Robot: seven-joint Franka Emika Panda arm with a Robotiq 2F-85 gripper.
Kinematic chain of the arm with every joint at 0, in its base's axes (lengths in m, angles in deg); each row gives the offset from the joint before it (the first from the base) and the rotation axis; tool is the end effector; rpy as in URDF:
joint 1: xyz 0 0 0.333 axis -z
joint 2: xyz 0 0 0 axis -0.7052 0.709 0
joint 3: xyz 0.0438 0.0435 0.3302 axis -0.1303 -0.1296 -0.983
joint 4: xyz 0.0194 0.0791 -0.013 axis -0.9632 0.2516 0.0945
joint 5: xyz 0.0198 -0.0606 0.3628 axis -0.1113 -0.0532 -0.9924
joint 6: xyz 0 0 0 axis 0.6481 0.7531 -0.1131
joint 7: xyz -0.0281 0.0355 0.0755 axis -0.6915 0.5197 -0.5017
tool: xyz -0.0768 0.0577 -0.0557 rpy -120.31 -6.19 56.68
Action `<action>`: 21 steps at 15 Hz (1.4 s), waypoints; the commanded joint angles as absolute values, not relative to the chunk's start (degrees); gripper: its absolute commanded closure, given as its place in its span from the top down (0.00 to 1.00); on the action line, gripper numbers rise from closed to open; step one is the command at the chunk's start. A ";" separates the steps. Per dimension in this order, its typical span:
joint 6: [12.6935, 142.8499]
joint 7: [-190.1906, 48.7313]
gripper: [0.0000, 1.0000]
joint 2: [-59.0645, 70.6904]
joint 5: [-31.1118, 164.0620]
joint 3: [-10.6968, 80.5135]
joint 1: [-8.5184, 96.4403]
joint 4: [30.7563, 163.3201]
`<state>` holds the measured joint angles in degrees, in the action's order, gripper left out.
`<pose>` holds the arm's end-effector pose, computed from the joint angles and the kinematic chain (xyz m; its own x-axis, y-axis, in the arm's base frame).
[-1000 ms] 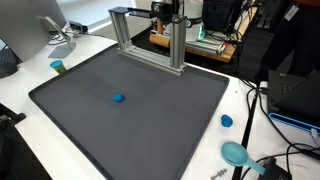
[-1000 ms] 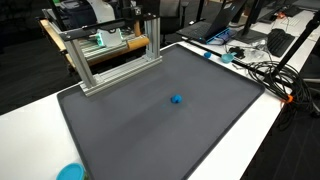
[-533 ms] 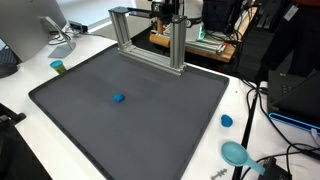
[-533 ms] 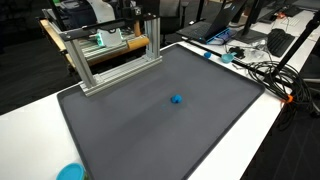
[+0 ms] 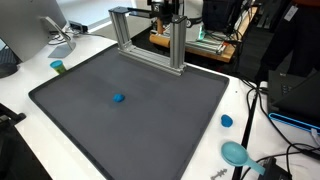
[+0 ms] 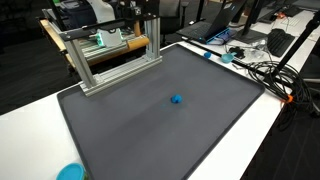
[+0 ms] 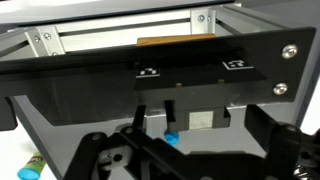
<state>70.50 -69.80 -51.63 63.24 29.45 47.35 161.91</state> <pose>0.3076 -0.0050 0.4629 0.9743 -0.1197 0.1910 -0.1208 -0.9927 -0.0060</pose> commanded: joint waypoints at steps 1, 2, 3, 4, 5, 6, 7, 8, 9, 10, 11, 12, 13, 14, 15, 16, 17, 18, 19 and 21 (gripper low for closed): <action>68.64 -72.09 1.00 -52.56 63.87 30.36 47.03 161.79; 68.43 -72.37 1.00 -52.52 63.96 30.29 47.01 161.79; 68.20 -72.59 1.00 -52.54 63.96 30.19 46.93 161.79; 67.87 -72.55 0.99 -52.55 64.00 30.00 46.91 161.79; 67.65 -72.34 0.96 -52.54 63.98 29.86 46.94 161.78; 67.42 -72.02 0.92 -52.53 63.94 29.73 46.96 161.78; 67.36 -71.67 0.87 -52.52 64.02 29.53 47.06 161.78; 67.38 -71.29 0.81 -52.50 63.98 29.39 47.15 161.78; 67.56 -70.83 0.79 -52.52 64.00 29.18 47.28 161.78; 67.72 -70.44 0.72 -52.52 64.05 28.98 47.38 161.77; 67.53 -70.13 0.67 -52.56 64.24 28.76 47.51 161.77; 67.32 -70.05 0.62 -52.61 64.34 28.68 47.54 161.78; 66.87 -69.73 0.66 -52.73 64.53 28.47 47.70 161.78; 66.40 -69.47 0.65 -52.86 64.67 28.36 47.80 161.78; 66.04 -69.27 0.63 -52.94 64.81 28.28 47.85 161.77; 65.69 -69.26 0.63 -53.05 64.91 28.27 47.81 161.76; 65.46 -69.19 0.64 -53.15 65.02 28.21 47.80 161.73; 65.21 -69.21 0.67 -53.27 65.10 28.15 47.78 161.73; 64.87 -69.16 0.67 -53.40 65.20 28.06 47.80 161.73; 64.54 -69.24 0.74 -53.71 65.23 27.98 47.69 161.73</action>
